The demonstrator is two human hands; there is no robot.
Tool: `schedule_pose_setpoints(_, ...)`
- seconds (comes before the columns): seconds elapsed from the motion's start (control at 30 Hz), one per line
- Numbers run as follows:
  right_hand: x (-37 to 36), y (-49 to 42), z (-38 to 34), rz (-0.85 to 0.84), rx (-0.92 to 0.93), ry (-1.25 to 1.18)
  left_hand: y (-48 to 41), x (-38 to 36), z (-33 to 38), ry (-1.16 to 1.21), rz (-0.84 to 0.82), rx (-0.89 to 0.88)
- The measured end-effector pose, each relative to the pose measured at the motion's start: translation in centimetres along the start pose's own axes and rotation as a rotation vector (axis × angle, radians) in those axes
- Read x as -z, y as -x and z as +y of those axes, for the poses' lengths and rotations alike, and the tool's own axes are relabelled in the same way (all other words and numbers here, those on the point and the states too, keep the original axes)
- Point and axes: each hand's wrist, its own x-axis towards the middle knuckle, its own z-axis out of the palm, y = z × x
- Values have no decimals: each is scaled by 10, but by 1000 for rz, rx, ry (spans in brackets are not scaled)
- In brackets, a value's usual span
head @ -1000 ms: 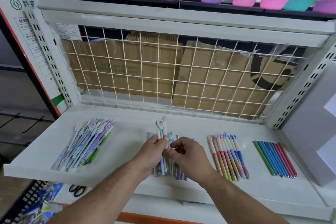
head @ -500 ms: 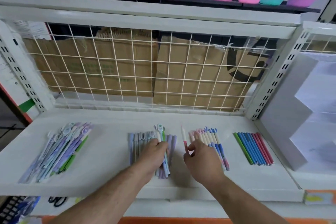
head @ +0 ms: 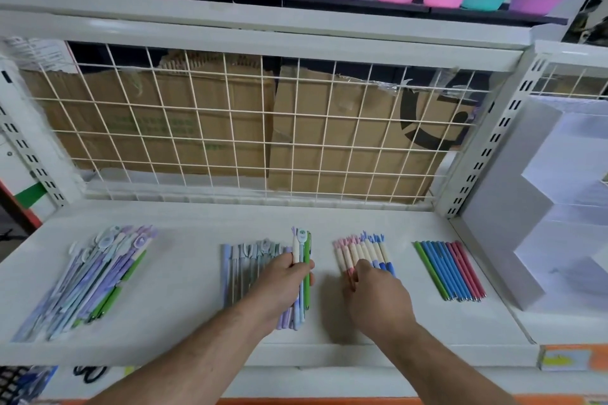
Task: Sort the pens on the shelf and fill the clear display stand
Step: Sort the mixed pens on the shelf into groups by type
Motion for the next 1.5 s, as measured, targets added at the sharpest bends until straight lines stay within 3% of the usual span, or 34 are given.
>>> schedule_pose_setpoints(0.1,7,4,-14,8,9,-295,2,1,2,72,-33,20)
schedule_pose_setpoints(0.23,18,10,-30,-199,-7,-811,5,3,4,148,-72,8)
schedule_pose_setpoints(0.43,17,13,-40,-257,-11,-940,8,8,4,136,-98,-9)
schedule_pose_setpoints(0.73,17,12,-30,-130,-91,-890,-1,6,1,74,-66,1)
schedule_pose_setpoints(1.03,28,3,43,49,-218,-726,-5,-47,11,56,-176,21)
schedule_pose_setpoints(1.2,36,-5,88,138,-246,-444,-5,-77,15,72,-184,16)
schedule_pose_setpoints(1.5,36,-30,126,87,-171,26,-7,-99,17,95,-153,8)
